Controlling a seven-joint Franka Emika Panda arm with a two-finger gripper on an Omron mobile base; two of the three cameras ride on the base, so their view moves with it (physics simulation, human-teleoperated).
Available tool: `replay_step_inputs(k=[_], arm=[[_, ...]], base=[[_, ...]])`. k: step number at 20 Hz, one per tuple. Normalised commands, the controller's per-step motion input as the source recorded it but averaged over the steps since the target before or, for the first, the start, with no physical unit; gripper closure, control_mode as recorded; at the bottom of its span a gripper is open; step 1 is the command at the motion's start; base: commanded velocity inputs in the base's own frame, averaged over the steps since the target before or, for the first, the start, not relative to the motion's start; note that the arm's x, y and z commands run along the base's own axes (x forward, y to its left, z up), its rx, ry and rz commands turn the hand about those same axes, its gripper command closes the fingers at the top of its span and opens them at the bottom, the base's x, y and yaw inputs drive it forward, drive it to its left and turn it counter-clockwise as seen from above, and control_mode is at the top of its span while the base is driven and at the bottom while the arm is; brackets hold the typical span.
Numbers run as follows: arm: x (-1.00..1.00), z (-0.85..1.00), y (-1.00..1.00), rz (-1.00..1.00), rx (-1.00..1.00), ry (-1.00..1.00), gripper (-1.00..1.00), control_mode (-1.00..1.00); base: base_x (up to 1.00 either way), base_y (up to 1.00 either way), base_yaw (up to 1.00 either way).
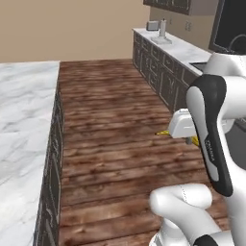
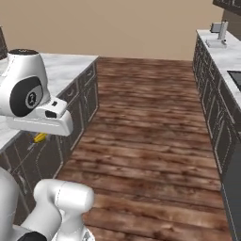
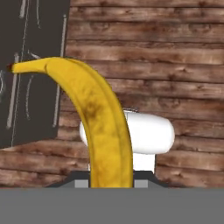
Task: Pick the apple and banana from the fridge and place them inside the tupperware on the counter.
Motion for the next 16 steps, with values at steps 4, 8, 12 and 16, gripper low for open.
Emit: replay_step_inputs(k=[4, 8, 12, 16], arm=[[0.00, 0.00, 0.00, 0.00, 0.00, 0.00, 1.00, 1.00], [0.00, 0.00, 0.00, 0.00, 0.00, 0.00, 1.00, 1.00], [0.00, 0.00, 0.00, 0.00, 0.00, 0.00, 1.00, 1.00], [0.00, 0.00, 0.00, 0.00, 0.00, 0.00, 1.00, 1.00]], base=[[1.00, -0.67, 0.00], [1.00, -0.59, 0.00], [1.00, -0.48, 0.00], [1.00, -0.39, 0.00]])
